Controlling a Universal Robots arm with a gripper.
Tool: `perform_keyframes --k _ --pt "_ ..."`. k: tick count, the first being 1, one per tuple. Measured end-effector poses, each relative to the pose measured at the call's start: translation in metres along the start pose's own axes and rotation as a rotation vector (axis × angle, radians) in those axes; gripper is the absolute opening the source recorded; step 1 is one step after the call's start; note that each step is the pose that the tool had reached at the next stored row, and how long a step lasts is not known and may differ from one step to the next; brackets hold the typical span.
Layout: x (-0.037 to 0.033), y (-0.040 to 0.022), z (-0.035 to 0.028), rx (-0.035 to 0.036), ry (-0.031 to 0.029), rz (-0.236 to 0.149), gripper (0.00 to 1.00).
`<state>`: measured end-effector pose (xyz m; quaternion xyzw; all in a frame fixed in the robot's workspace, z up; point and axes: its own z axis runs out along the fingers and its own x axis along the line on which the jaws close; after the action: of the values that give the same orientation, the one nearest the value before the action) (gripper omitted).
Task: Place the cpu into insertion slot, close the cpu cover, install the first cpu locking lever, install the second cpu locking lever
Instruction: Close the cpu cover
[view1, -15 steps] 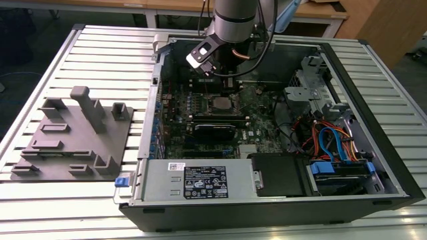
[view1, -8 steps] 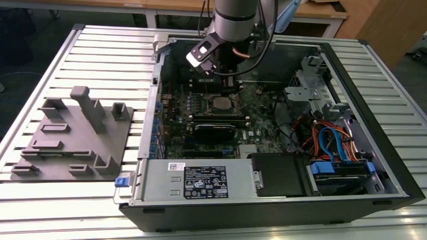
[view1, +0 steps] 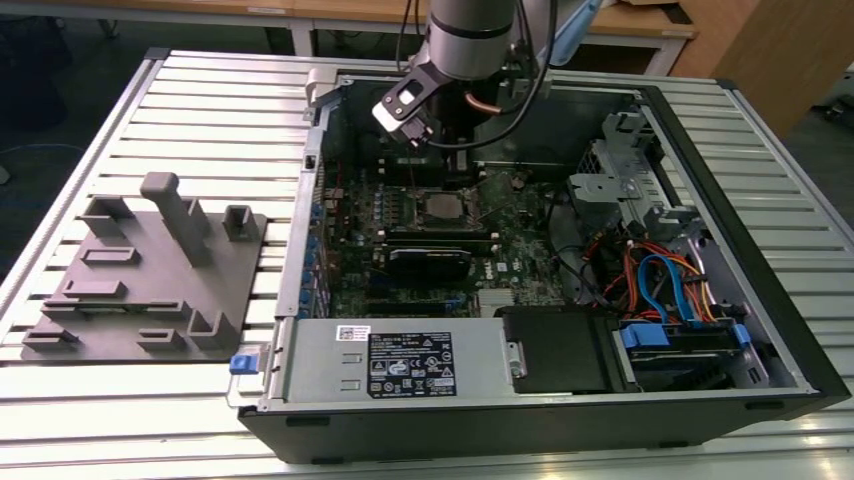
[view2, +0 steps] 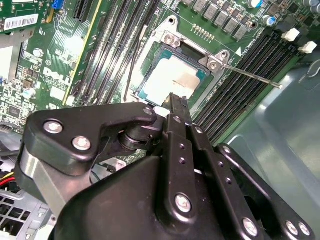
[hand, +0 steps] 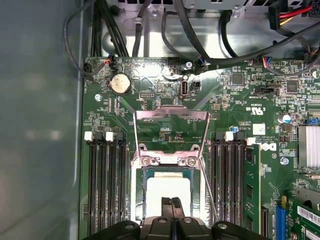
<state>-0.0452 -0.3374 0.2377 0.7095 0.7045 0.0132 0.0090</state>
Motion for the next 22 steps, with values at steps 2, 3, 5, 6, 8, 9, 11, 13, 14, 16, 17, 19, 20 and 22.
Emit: perform_keyframes --k 2,3,5,6,8,9,11,13,14,16,17,19,20,22 --pt "0.0 0.0 -0.0005 0.0 0.0 0.0 0.1" --pt "0.0 0.0 -0.0007 -0.0001 0.0 0.0 0.1" --pt "0.0 0.0 -0.0013 0.0001 -0.0003 0.0 0.1" --pt "0.0 0.0 -0.0016 0.0 -0.0003 0.0 0.1" --pt "0.0 0.0001 -0.0021 0.0 -0.0004 0.0 0.1" --pt "0.0 0.0001 -0.0024 0.0 -0.0004 0.0 0.1" --pt "0.0 0.0001 -0.0032 0.0001 -0.0006 0.0 0.1" --pt "0.0 0.0001 -0.004 0.0 -0.0005 0.0 0.1" --pt "0.0 0.0001 -0.0044 0.0 -0.0006 0.0 0.1" --pt "0.0001 0.0002 -0.0046 -0.0001 -0.0003 0.0 0.1" --pt "0.0001 0.0001 -0.0046 -0.0002 -0.0004 0.0 0.1" --pt "0.0 0.0001 -0.0048 0.0 -0.0008 0.0 0.1" --pt "0.0 0.0001 -0.0048 0.0 -0.0008 0.0 0.1" --pt "0.0 0.0005 -0.0048 0.0001 -0.0008 0.0 0.1"
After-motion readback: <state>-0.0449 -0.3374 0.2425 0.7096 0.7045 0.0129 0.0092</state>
